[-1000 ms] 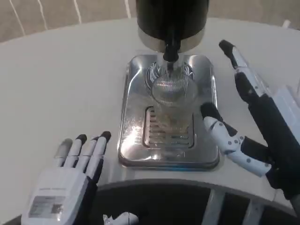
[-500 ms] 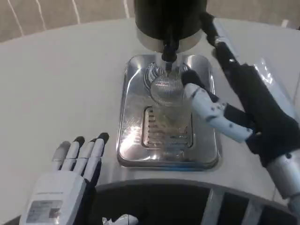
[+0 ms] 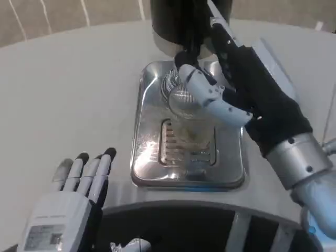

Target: Grasp the cup under the faucet to collect the drink, then remove the cup.

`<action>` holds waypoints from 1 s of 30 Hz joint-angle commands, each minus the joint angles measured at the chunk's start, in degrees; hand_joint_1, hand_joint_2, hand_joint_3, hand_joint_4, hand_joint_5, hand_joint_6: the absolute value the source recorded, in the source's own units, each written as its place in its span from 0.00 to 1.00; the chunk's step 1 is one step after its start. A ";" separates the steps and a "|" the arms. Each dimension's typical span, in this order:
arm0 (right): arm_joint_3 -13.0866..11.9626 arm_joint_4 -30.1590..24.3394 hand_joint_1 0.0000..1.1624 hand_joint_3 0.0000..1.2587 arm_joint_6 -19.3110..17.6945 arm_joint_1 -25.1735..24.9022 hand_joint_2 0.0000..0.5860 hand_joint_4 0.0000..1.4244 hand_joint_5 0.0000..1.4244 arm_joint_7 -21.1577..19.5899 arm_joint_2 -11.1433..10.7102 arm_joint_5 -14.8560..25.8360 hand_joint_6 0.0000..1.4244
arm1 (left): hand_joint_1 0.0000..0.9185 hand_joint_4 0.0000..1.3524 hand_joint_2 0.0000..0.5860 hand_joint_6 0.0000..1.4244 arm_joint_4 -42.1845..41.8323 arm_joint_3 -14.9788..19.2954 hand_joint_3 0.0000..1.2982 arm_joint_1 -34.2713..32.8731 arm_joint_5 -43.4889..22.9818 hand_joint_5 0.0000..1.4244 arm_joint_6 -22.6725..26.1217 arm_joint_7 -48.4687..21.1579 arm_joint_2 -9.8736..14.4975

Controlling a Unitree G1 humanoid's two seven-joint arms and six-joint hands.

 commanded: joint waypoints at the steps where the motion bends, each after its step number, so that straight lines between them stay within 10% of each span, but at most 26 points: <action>1: 0.95 1.44 0.40 0.00 0.20 -1.89 0.91 0.00 0.00 -1.14 0.86 0.96 0.00 | 0.00 0.00 0.20 0.00 0.14 0.39 0.00 0.63 0.50 0.00 -0.13 0.77 -0.20; 19: 1.30 5.84 0.40 0.00 -1.41 -2.08 0.91 0.00 0.00 -1.46 0.61 5.33 0.00 | 0.00 0.00 0.23 0.00 2.21 1.33 0.00 -0.37 -1.30 0.00 -0.46 0.59 -0.73; 30: 10.56 0.16 0.17 0.00 8.21 -6.73 0.83 0.00 0.00 6.61 -8.56 -6.36 0.00 | 0.00 0.00 0.22 0.00 3.65 1.16 0.00 -1.24 -2.16 0.00 0.45 -0.53 -0.98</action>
